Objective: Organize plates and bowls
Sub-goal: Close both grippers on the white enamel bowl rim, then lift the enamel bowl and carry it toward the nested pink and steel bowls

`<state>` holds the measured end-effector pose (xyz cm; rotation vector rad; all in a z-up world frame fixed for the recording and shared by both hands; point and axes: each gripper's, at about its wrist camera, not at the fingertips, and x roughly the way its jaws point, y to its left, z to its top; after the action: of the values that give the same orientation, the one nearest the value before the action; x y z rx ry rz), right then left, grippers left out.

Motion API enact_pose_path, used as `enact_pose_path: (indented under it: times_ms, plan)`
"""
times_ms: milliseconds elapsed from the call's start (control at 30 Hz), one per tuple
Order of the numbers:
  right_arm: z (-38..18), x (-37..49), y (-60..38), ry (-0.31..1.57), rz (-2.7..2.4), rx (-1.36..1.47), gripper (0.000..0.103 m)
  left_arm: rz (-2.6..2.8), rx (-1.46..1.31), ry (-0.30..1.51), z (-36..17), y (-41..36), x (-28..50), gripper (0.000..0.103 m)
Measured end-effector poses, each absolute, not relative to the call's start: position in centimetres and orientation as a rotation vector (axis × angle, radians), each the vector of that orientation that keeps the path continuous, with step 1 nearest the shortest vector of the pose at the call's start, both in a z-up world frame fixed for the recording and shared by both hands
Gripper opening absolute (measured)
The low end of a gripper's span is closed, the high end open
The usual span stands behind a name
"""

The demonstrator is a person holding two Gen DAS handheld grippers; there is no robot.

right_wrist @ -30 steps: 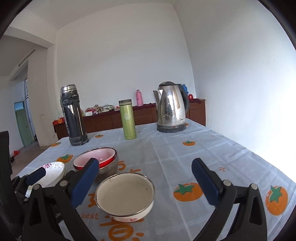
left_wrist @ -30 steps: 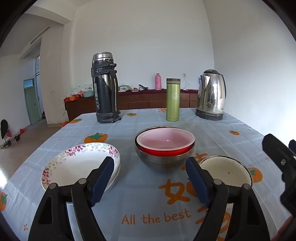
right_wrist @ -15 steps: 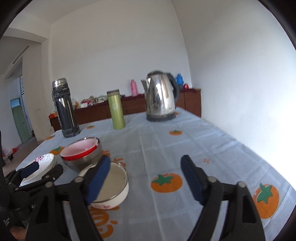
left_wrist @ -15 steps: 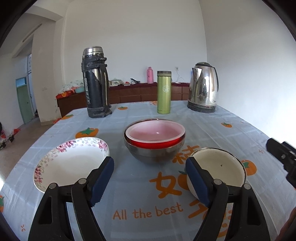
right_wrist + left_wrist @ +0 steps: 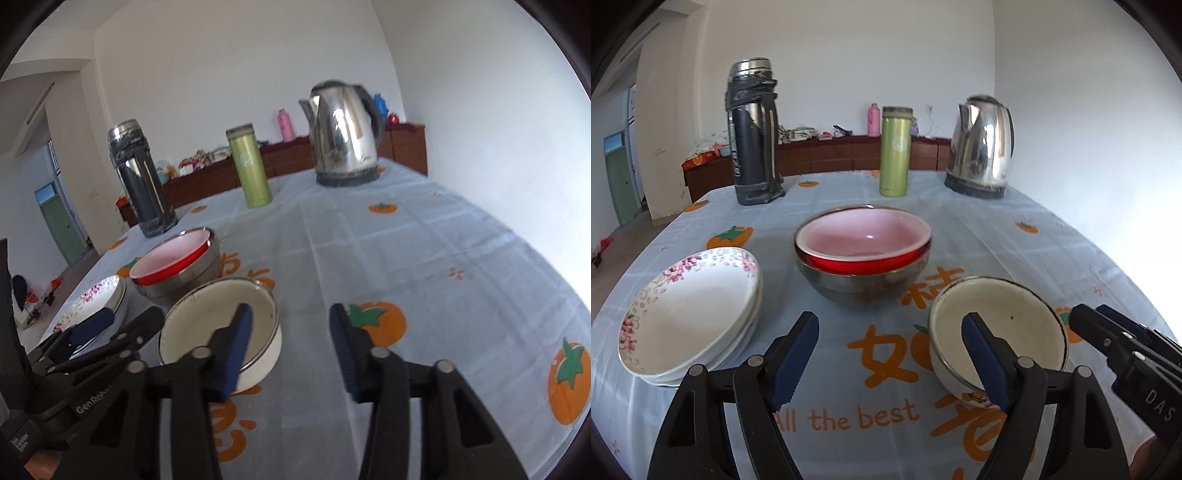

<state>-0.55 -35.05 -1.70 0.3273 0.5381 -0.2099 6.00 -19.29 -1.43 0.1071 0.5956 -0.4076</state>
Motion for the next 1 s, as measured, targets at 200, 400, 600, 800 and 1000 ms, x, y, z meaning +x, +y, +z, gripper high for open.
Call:
enact_pose_path:
  times_ms: [200,400,600,800,1000]
  plan:
    - [-2.1,0.5,-35.0,0.571,-0.184,0.346,0.041,-0.429,0.154,0.622,-1.8,-21.0,6.3,0.072]
    - [-3.0,1.4,-34.9,0.629,-0.168,0.356,0.03,-0.436,0.168,0.67,-2.3,-21.4,6.9,0.051]
    - [-3.3,1.9,-34.5,0.649,-0.153,0.355,0.024,-0.462,0.169,0.708,-2.7,-21.8,7.3,0.026]
    - [-3.1,2.0,-34.0,0.646,-0.149,0.336,0.017,-0.469,0.182,0.698,-2.7,-22.1,6.8,0.015]
    - [-3.3,1.8,-34.1,0.647,-0.124,0.386,0.017,-0.474,0.131,0.693,-2.5,-21.5,6.9,0.013]
